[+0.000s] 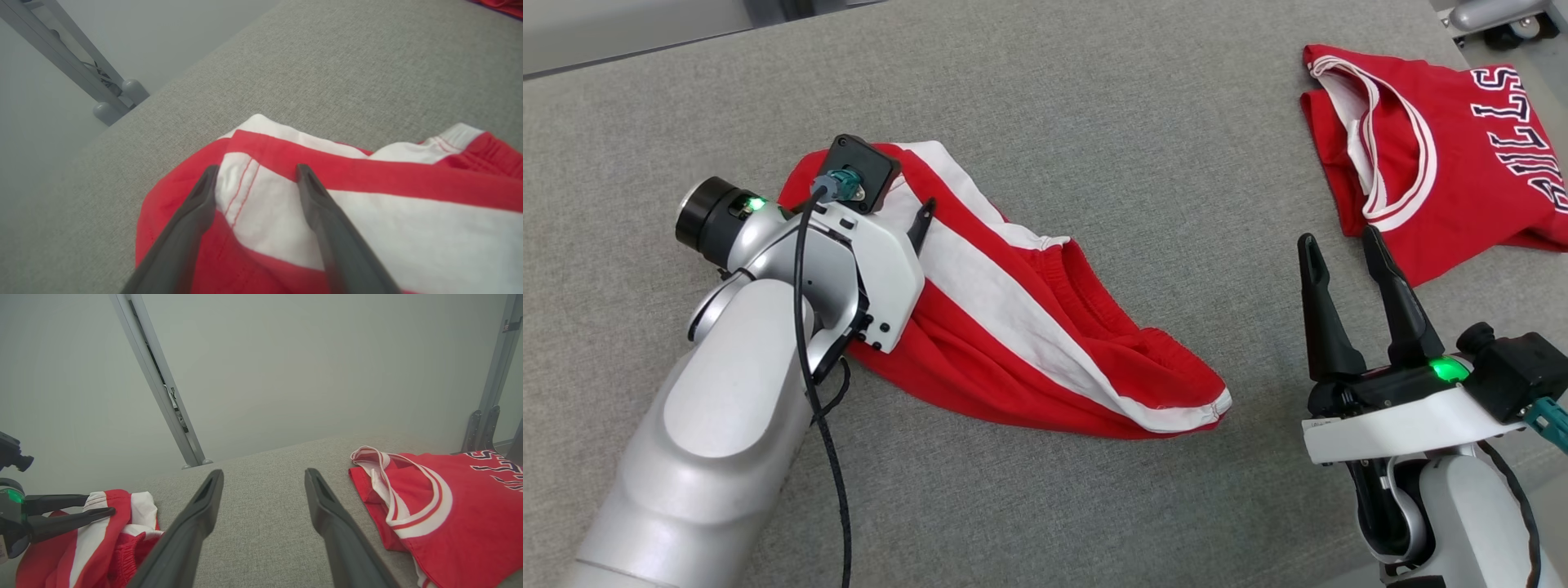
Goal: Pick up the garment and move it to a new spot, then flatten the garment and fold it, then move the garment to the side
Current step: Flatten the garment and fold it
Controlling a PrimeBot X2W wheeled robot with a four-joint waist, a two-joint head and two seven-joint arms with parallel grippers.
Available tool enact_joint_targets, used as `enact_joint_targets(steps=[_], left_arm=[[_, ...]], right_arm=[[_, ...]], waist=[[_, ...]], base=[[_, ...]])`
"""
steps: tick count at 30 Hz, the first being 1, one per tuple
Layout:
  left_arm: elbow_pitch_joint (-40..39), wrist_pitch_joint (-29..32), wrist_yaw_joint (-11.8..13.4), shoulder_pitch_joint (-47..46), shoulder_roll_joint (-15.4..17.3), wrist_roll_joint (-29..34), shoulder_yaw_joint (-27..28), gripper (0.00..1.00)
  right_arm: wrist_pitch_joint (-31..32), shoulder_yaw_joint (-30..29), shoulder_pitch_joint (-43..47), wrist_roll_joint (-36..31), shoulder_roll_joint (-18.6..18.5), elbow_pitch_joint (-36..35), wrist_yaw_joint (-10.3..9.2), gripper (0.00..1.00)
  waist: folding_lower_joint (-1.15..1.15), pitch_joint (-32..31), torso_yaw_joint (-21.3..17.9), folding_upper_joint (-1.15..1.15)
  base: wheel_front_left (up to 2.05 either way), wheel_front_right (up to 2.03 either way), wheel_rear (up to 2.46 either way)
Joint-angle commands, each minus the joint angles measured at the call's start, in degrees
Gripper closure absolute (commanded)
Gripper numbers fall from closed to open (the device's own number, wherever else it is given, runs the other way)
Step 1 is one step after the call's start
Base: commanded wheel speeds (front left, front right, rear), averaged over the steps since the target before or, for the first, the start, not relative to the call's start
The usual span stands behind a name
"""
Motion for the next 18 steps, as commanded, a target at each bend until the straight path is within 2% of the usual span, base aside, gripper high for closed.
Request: enact_joint_targets(steps=[1,2,3,11,14,18], left_arm=[[0.21,0.14,-0.12,-1.2,-0.02,-0.34,-0.1,0.38],[0.36,0.1,-0.13,-1.42,-0.12,-0.46,-0.3,0.67],[0.39,-0.16,-0.13,-1.58,-0.19,-0.73,-0.43,1.0],[0.54,-4.1,1.67,-1.11,-1.01,-2.25,0.95,1.0],[0.16,-6.36,2.93,-0.44,-2.32,-5.12,3.58,1.0],[-0.94,-10.07,4.94,-0.63,-1.95,-7.34,7.11,1.0]], right_arm=[[-0.23,-0.13,0.25,-0.28,0.05,0.16,0.03,0.0],[-0.23,-0.09,0.11,-0.27,0.05,0.16,0.02,0.0],[-0.23,-0.04,0.01,-0.31,0.06,0.14,0.02,0.0],[-0.23,-0.62,0.25,-0.91,-0.08,0.73,0.03,0.0],[-0.23,-0.56,0.23,-1.21,-0.19,0.96,0.02,0.0],[-0.23,-0.12,-0.28,-1.42,-0.36,1.19,0.02,0.0]], waist=[[0.0,0.04,0.15,0.0],[0.0,0.09,0.27,0.0],[0.0,0.12,0.37,0.0],[0.0,-0.91,1.67,0.0],[0.0,-2.33,2.35,0.0],[0.0,-4.46,3.16,0.0]], base=[[0.0,0.0,0.0],[0.0,0.0,0.0],[0.0,0.0,0.0],[0.0,0.0,0.0],[0.0,0.0,0.0],[0.0,0.0,0.0]])
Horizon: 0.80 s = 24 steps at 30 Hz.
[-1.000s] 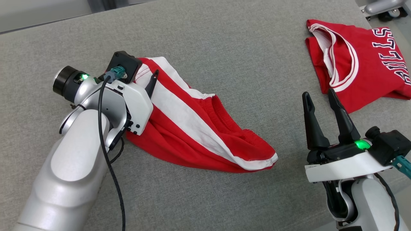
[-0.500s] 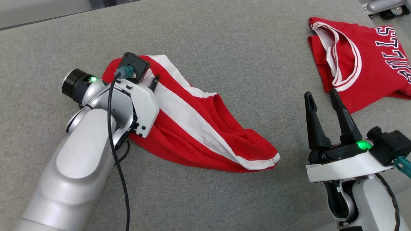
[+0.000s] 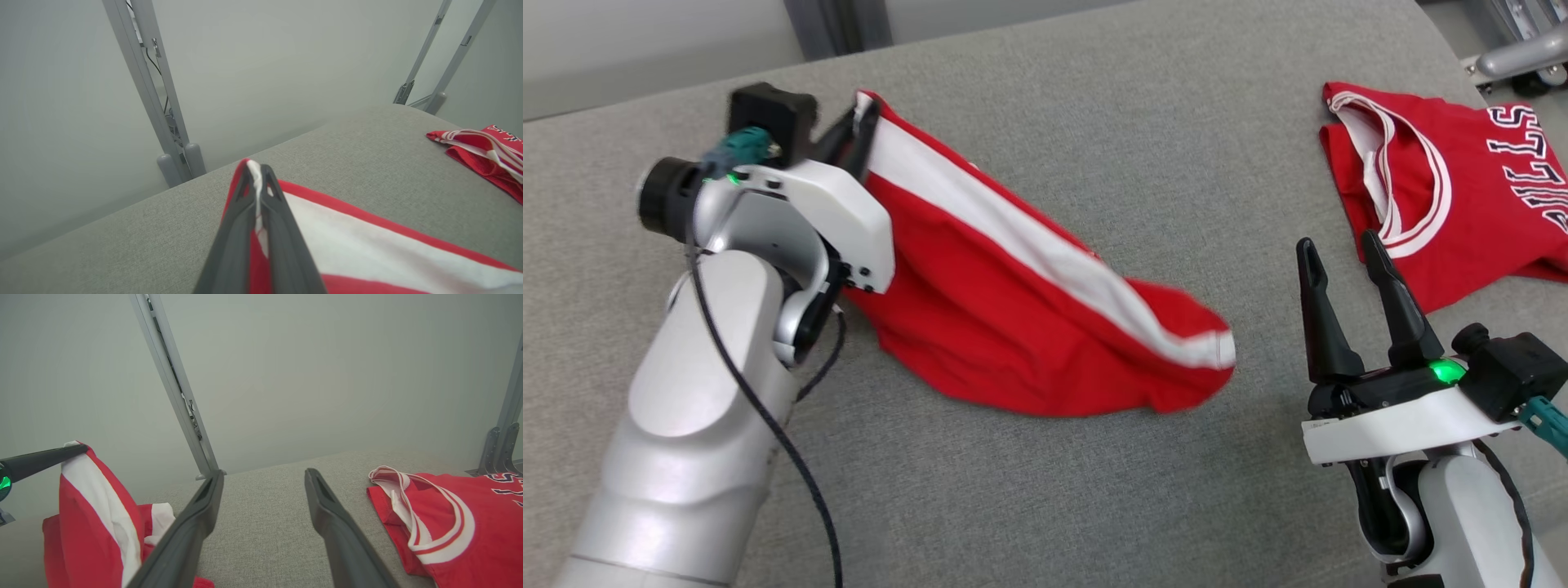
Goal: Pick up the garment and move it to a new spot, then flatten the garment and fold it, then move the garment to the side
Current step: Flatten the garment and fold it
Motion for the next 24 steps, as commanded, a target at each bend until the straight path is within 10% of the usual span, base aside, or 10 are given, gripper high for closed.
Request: enact_joint_targets(steps=[1,24], left_arm=[[-0.49,-0.8,0.56,0.14,0.74,-0.3,0.72,1.0],[-23.24,0.5,0.61,32.07,6.35,-6.04,-0.04,1.0]], right_arm=[[-0.23,0.03,-0.16,-0.2,-0.29,-0.03,0.03,0.0],[-0.16,-1.64,3.78,-1.63,-1.24,3.58,0.03,0.0]], waist=[[0.0,-1.15,0.68,0.0],[0.0,-9.25,15.81,0.0]], base=[[0.0,0.0,0.0],[0.0,0.0,0.0]])
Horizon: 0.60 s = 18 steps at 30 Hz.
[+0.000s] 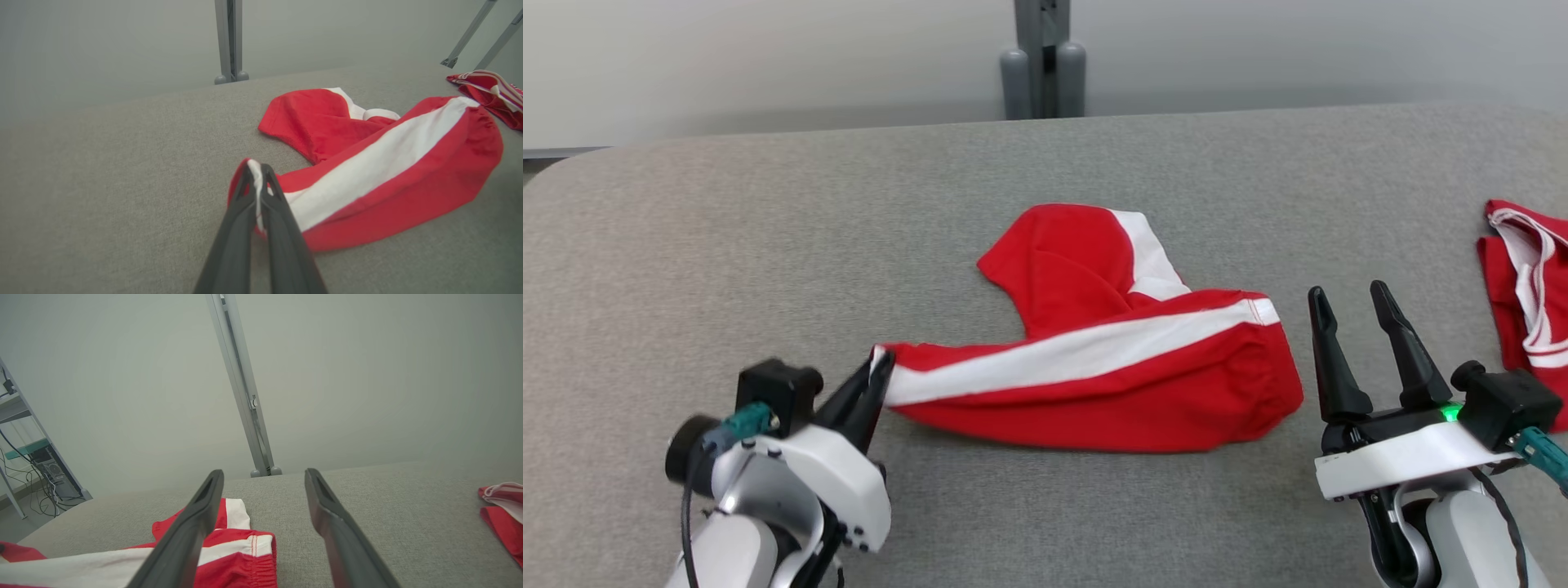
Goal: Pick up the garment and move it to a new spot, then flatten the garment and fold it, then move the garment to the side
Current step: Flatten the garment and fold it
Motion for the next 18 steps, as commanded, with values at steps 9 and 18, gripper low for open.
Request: enact_joint_targets(steps=[9,18], left_arm=[[2.8,2.22,0.89,6.56,1.2,0.25,-2.29,0.54],[4.61,-3.73,4.79,4.69,-0.87,-0.86,1.39,0.0]], right_arm=[[-0.07,0.02,0.81,-1.15,-0.47,3.18,0.04,0.0],[-0.07,-0.37,-0.71,-1.66,-0.91,3.65,0.03,0.0]], waist=[[0.0,-2.26,3.0,0.0],[0.0,-3.19,2.01,0.0]], base=[[0.0,0.0,0.0],[0.0,0.0,0.0]])
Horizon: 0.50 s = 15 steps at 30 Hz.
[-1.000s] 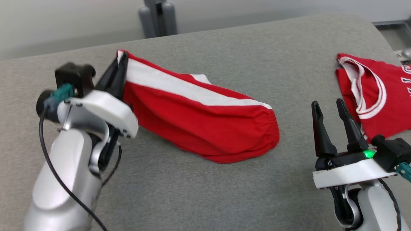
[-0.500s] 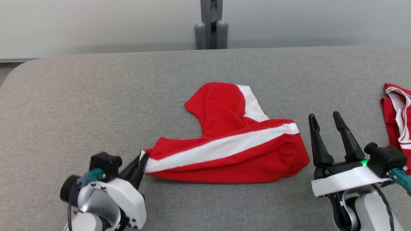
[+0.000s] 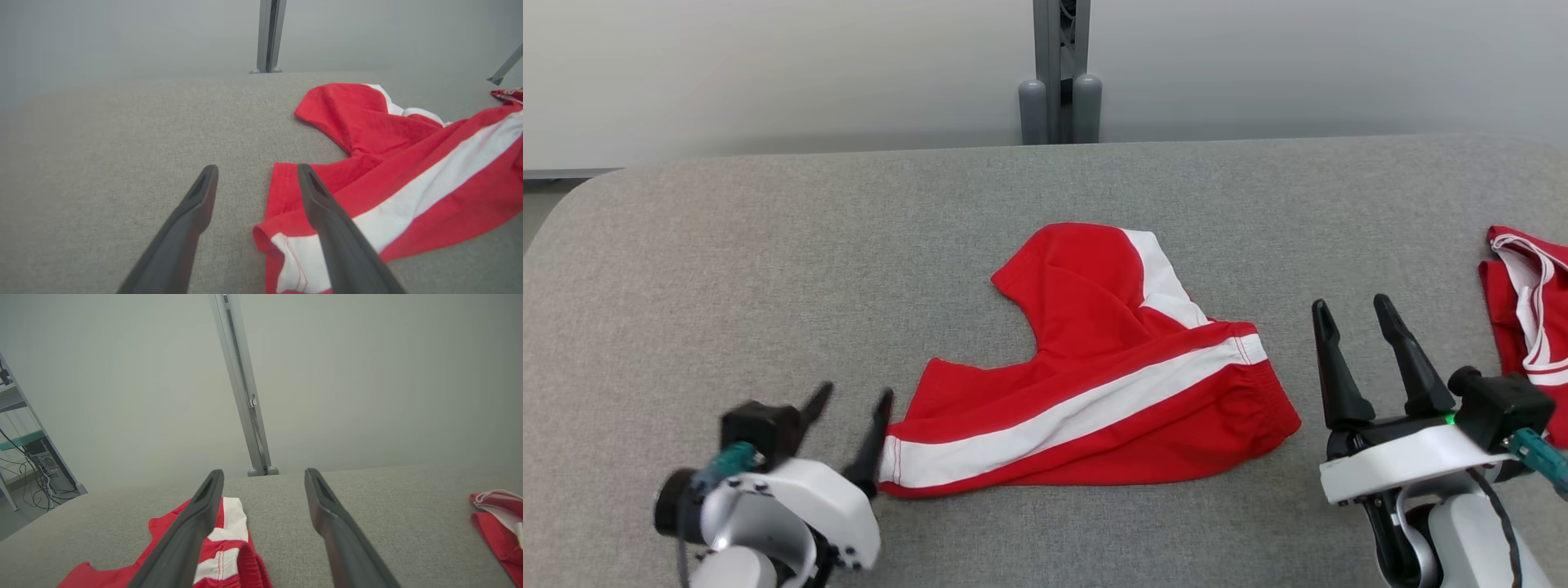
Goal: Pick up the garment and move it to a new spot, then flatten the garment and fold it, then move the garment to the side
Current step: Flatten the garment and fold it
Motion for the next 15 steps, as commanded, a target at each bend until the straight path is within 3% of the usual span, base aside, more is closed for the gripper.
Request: enact_joint_targets(steps=[1,9,15], left_arm=[[-0.77,-1.88,1.04,-1.41,-0.02,-0.26,1.4,0.0],[-1.38,-14.88,4.18,-2.48,-0.86,2.2,4.74,0.0],[1.52,-20.9,4.54,2.51,-3.54,1.55,8.07,0.0]], right_arm=[[-0.07,-0.28,-0.77,-0.1,-0.61,-0.98,0.03,0.0],[-0.07,-0.11,-1.46,-0.5,-0.99,-5.71,0.04,0.0],[-0.07,2.25,1.32,-2.15,-1.96,-7.76,0.03,0.0]], waist=[[0.0,-0.16,-0.19,0.0],[0.0,-0.78,-1.12,0.0],[0.0,-2.91,-2.3,0.0]], base=[[0.0,0.0,0.0],[0.0,0.0,0.0],[0.0,0.0,0.0]])
